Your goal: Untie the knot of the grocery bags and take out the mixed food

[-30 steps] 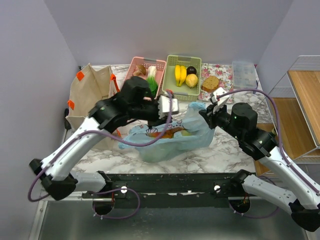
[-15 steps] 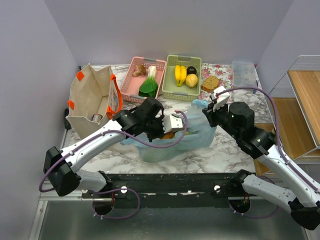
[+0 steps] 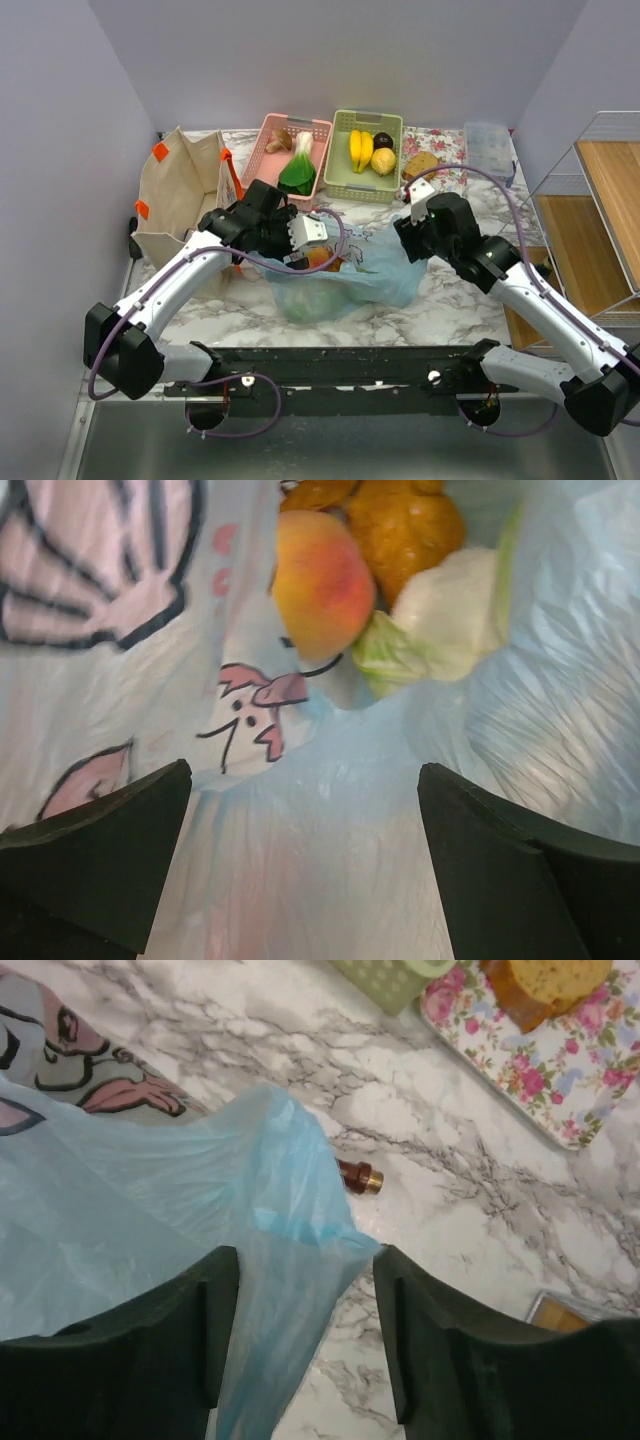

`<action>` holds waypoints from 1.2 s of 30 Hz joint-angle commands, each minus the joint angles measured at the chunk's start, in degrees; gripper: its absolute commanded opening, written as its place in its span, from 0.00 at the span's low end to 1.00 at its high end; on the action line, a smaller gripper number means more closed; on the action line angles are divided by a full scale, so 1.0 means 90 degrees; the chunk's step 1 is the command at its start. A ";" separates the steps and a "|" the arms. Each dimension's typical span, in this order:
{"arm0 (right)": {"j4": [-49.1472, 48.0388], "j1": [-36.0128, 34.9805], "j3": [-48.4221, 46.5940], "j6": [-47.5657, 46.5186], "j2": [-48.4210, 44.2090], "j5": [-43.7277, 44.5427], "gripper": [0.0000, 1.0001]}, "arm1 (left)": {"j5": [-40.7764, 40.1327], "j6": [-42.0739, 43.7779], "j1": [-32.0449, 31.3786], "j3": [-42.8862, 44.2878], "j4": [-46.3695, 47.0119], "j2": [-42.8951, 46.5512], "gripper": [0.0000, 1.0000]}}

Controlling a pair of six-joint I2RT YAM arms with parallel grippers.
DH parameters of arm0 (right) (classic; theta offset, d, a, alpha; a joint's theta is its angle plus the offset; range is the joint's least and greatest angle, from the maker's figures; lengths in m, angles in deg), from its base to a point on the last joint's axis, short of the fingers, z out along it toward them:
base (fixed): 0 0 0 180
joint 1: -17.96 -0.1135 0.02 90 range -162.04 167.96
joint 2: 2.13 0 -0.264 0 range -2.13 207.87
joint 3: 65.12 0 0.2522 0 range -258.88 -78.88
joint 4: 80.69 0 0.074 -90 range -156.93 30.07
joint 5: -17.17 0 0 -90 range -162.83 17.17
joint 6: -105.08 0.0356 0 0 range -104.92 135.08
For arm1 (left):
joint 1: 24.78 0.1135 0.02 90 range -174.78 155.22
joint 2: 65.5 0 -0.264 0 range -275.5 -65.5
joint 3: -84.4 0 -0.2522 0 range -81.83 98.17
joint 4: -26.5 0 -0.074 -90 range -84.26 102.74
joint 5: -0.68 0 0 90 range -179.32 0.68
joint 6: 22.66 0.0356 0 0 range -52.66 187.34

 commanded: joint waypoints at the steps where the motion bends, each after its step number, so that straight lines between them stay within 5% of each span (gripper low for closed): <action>1: 0.0765 0.0056 -0.0684 -0.0417 -0.0162 -0.1928 0.82 | 0.1095 0.0808 -0.0179 -0.0008 -0.0779 0.0440 0.98; 4: 0.0690 0.0057 -0.1277 -0.0926 -0.0281 -0.3088 0.91 | 0.1447 0.0610 -0.0212 0.0027 -0.0558 0.0640 0.98; 11: 0.0718 0.0047 -0.2111 -0.2343 0.0136 -0.5507 0.87 | 0.1954 -0.0027 -0.0219 0.0137 0.0353 0.0962 0.98; 15: 0.0313 0.0047 -0.2126 -0.2712 0.0510 -0.6095 0.53 | 0.1923 -0.0750 -0.0221 0.0352 0.0904 0.0970 0.92; 18: 0.0376 0.0037 -0.1924 -0.3480 0.0659 -0.6430 0.26 | 0.1911 -0.1131 -0.0260 0.0431 0.1173 0.0978 0.78; 21: 0.0464 0.0007 -0.1444 -0.4536 0.0648 -0.6503 0.09 | 0.1762 -0.1278 -0.0398 0.0650 0.1031 0.0819 0.66; 26: 0.0498 -0.0039 -0.0992 -0.5505 0.0937 -0.5804 0.10 | 0.0832 -0.1345 -0.0782 0.0851 0.1075 0.0803 0.71; 33: 0.1373 -0.0041 -0.0678 -0.6481 0.0688 -0.5574 0.21 | 0.2246 -0.0386 -0.0682 0.1472 -0.1316 0.0887 0.69; 36: 0.1639 -0.0041 -0.0443 -0.6981 0.0394 -0.5816 0.24 | 0.2060 -0.0050 -0.0678 0.0922 -0.1863 0.1069 0.67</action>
